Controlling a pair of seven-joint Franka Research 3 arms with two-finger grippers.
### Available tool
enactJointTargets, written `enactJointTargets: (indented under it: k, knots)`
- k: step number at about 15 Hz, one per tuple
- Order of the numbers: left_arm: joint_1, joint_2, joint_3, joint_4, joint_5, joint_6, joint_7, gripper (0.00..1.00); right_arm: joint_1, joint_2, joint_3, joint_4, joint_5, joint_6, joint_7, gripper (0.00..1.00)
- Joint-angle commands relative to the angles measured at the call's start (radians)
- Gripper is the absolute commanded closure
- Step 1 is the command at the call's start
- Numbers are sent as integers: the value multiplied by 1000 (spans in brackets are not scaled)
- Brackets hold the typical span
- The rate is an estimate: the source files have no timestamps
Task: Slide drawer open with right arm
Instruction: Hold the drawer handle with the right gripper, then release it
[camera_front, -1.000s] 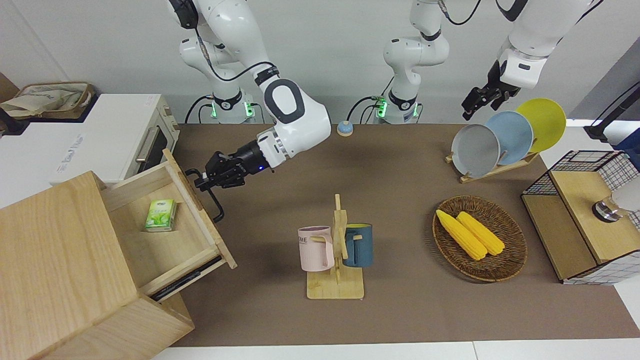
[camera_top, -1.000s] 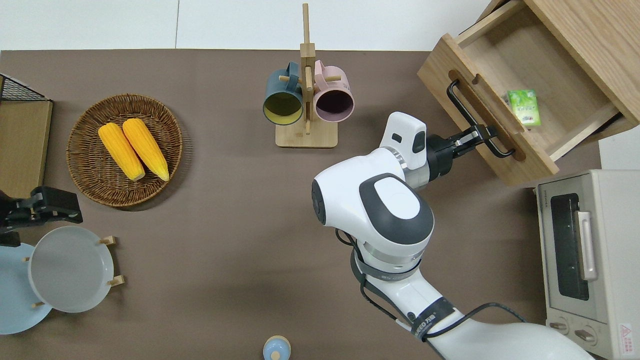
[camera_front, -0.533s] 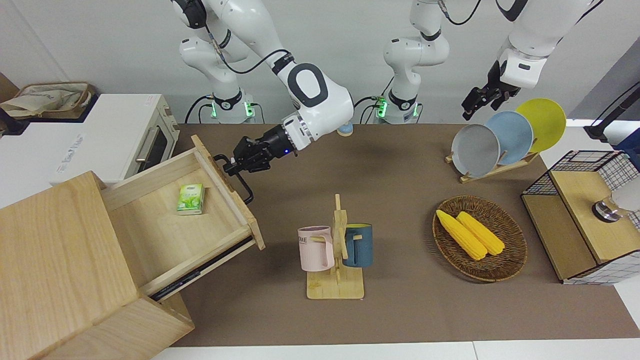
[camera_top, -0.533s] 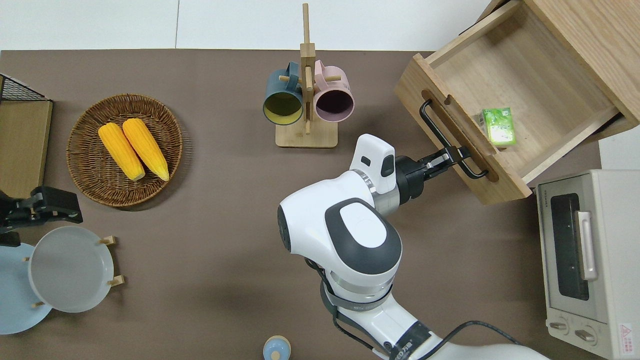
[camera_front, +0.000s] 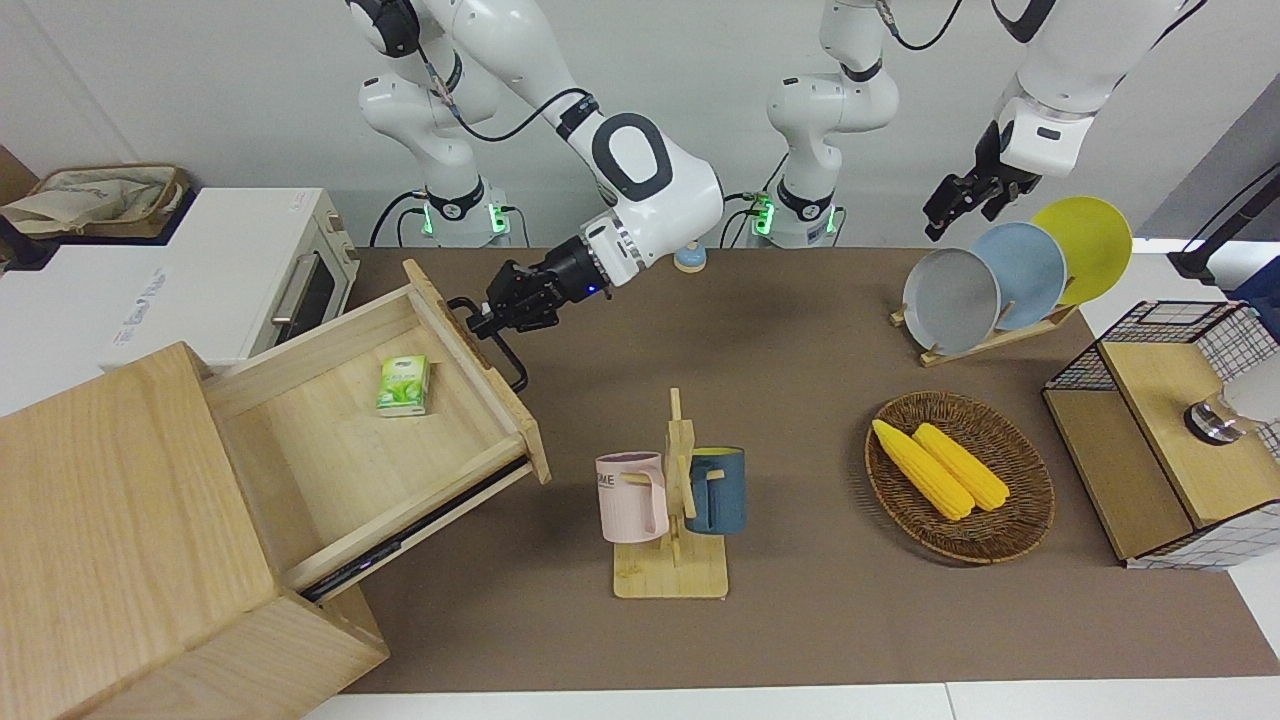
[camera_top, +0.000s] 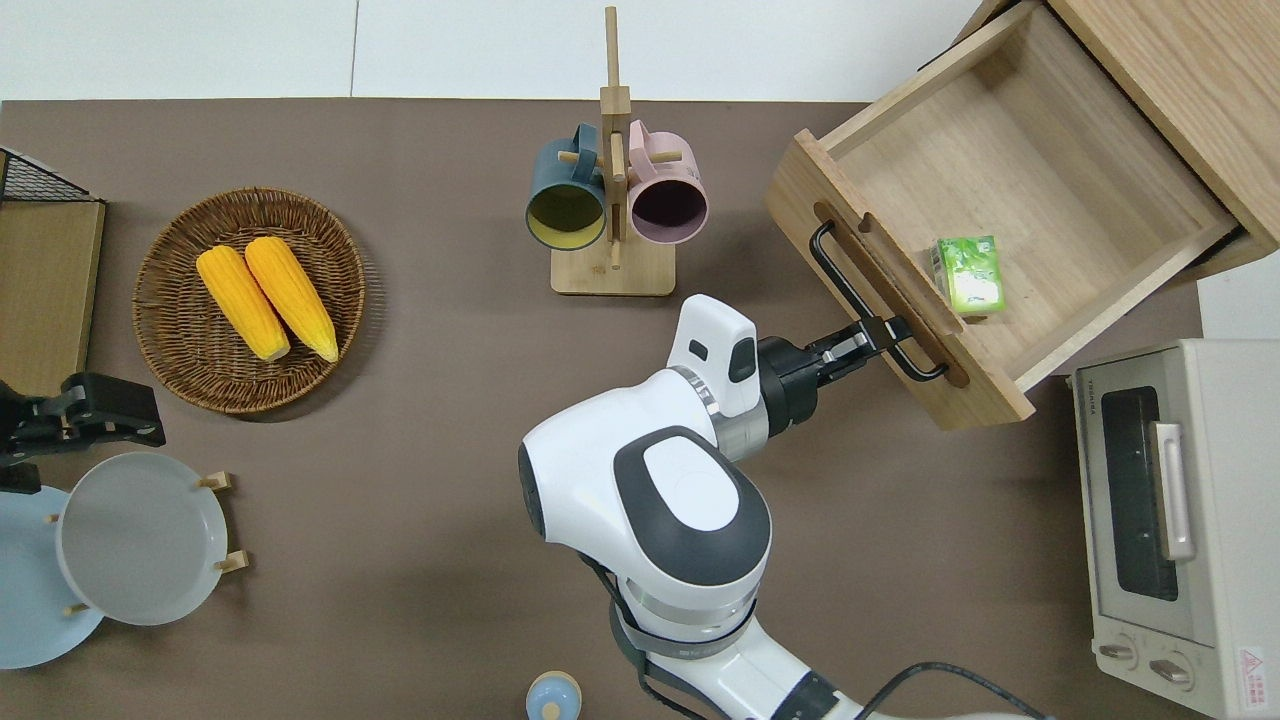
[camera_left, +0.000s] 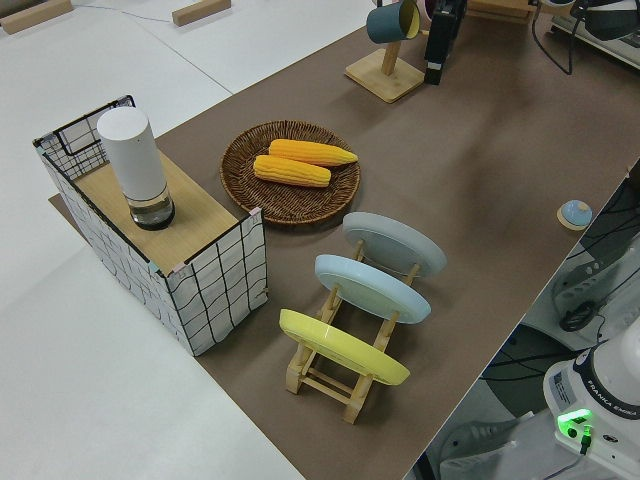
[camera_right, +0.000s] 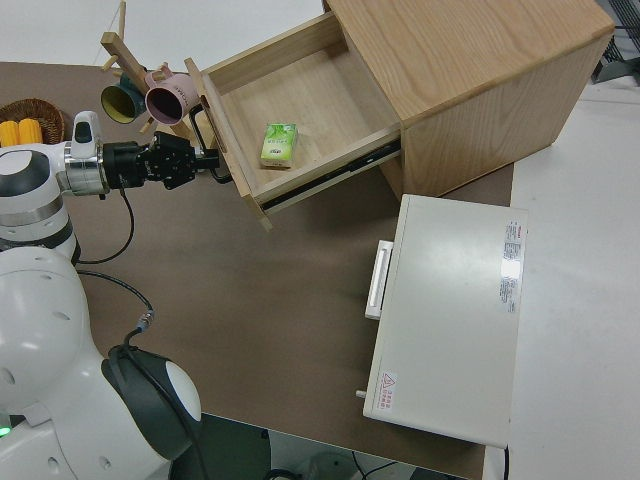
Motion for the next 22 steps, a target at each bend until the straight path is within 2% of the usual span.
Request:
enactJointTargets:
  k: [1,2,5,6,9,11,22]
  knots:
    - [-4,-8,5,0,-4,-2,10,7,7,-35,32,20,2,-55,11,1000]
    - [-4,-8,5,0,-4,-1,10,7,4,-33,29,20,-11,-45,11,1000]
    - [-4,-8,5,0,-4,-2,10,7,1,-33,26,20,-27,-44,11,588]
    - [-4,-8,5,0,-4,-2,10,7,1,-33,25,20,-27,-45,11,340]
    - [-4,-8,5,0,-4,-2,10,7,4,-33,25,20,-24,-50,11,56]
    - [-4,-8,5,0,-4,-2,10,7,7,-33,26,20,-16,-53,11,21]
    - [-4,-8,5,0,-4,-2,10,7,62,-49,26,20,148,-45,157,17]
